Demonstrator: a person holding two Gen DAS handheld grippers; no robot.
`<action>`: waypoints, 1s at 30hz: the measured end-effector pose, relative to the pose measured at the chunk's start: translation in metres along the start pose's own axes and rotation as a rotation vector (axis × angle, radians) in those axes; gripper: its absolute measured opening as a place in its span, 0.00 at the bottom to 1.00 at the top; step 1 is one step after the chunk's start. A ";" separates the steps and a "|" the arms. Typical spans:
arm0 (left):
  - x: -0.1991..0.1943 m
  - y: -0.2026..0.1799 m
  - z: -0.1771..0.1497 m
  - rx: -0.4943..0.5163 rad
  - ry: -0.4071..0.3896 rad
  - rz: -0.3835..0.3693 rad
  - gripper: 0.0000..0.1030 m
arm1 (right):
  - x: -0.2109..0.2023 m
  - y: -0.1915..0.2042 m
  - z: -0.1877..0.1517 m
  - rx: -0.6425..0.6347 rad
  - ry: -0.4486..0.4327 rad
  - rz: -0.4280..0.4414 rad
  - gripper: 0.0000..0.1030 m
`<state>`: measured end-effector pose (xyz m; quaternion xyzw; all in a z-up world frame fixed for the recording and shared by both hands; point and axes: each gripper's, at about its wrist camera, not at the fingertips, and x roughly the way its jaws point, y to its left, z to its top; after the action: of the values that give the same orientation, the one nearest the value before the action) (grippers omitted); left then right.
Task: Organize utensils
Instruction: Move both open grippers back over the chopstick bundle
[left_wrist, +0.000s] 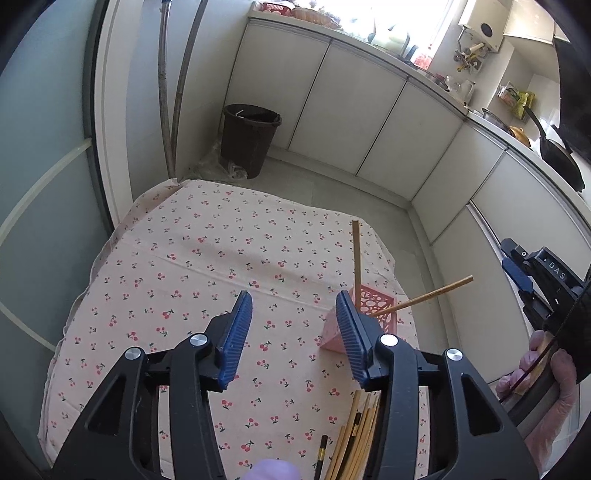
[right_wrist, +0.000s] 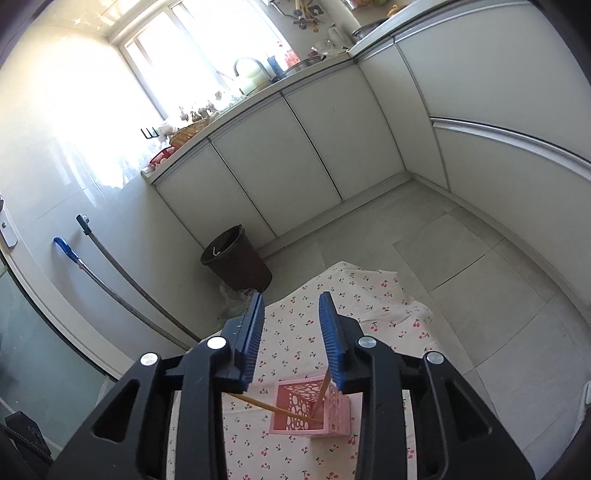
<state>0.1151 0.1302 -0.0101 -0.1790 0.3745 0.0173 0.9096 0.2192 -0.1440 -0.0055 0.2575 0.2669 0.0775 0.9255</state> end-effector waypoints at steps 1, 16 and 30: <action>0.000 -0.001 0.000 0.002 0.002 -0.001 0.47 | -0.002 0.001 -0.001 -0.006 0.001 -0.003 0.32; 0.033 -0.007 -0.029 0.055 0.208 0.013 0.75 | -0.028 -0.022 -0.057 -0.138 0.140 -0.161 0.89; 0.111 -0.002 -0.128 0.130 0.737 0.126 0.93 | -0.038 -0.092 -0.137 -0.015 0.556 -0.234 0.93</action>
<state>0.1088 0.0735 -0.1693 -0.0916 0.6870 -0.0162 0.7207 0.1148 -0.1735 -0.1356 0.1869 0.5371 0.0398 0.8216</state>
